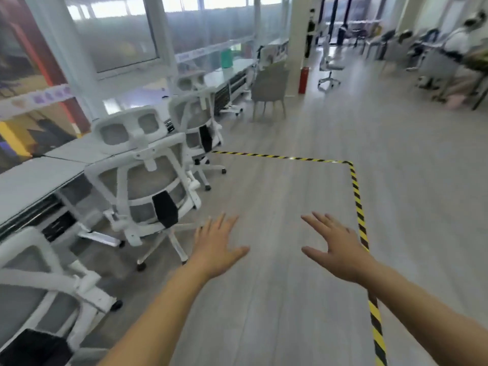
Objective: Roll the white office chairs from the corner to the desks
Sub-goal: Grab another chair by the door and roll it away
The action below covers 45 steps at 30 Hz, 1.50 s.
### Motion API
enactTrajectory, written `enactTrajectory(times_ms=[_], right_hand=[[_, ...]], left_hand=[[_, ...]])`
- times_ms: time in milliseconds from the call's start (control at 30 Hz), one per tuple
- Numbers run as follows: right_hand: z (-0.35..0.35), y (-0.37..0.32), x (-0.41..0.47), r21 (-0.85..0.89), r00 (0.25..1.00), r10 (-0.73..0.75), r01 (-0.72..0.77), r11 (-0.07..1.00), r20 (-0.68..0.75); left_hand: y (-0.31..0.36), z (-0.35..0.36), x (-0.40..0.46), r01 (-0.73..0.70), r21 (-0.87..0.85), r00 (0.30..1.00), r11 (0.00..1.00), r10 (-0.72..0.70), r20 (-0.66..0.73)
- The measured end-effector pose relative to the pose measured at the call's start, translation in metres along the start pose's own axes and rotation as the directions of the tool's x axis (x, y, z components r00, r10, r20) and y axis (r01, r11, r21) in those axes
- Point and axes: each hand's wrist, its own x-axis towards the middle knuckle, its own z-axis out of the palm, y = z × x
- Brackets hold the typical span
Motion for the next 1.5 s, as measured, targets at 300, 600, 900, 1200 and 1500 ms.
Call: enactTrajectory(times_ms=[300,600,900,1200,1500], right_hand=[[-0.076,0.184,-0.212,0.107,0.813,0.518,-0.509,0.854,-0.267],[-0.082,0.273,-0.406,0.348,0.332,0.883,-0.826,0.442,-0.332],[-0.118,0.360,-0.519,0.604,-0.146,0.945,-0.794,0.064,-0.293],[-0.145,0.391,-0.615,0.816,-0.585,0.772,-0.556,-0.160,-0.248],[-0.130,0.434,-0.785,0.950,-0.838,0.531,-0.255,-0.178,-0.125]], left_hand=[[0.274,0.113,0.032,-0.567,-0.014,0.798,0.824,0.553,0.241],[0.520,0.226,-0.008,-0.885,-0.150,0.344,0.441,0.836,0.427],[0.724,0.345,-0.056,-0.905,-0.380,-0.043,0.189,0.849,0.526],[0.892,0.420,-0.159,-0.819,-0.574,-0.374,-0.001,0.759,0.533],[1.018,0.507,-0.339,-0.744,-0.651,-0.585,-0.150,0.617,0.527]])
